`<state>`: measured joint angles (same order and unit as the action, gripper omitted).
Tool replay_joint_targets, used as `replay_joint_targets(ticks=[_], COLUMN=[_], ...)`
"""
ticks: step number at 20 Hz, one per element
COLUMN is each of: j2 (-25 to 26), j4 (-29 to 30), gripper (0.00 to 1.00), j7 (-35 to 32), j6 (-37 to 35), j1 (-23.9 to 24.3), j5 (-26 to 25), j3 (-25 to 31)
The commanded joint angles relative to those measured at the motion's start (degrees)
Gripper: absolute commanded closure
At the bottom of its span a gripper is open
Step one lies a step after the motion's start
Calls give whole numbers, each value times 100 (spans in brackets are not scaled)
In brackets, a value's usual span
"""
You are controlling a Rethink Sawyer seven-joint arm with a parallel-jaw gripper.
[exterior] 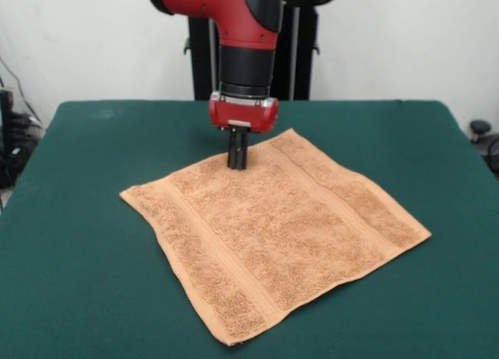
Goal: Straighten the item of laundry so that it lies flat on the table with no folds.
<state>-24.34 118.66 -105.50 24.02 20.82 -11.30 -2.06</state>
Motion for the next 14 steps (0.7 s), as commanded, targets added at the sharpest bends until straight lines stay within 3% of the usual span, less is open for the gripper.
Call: replay_joint_targets(ticks=[1,6,14], j2=[-148,-1065,-1766], j4=[97,-262,-805], gripper=[100,100,100], j7=[-801,-569,-390], j6=[-1236,-2185,-3213], j1=[62,227,-33], j5=[181,257,346], j3=[417,953,846])
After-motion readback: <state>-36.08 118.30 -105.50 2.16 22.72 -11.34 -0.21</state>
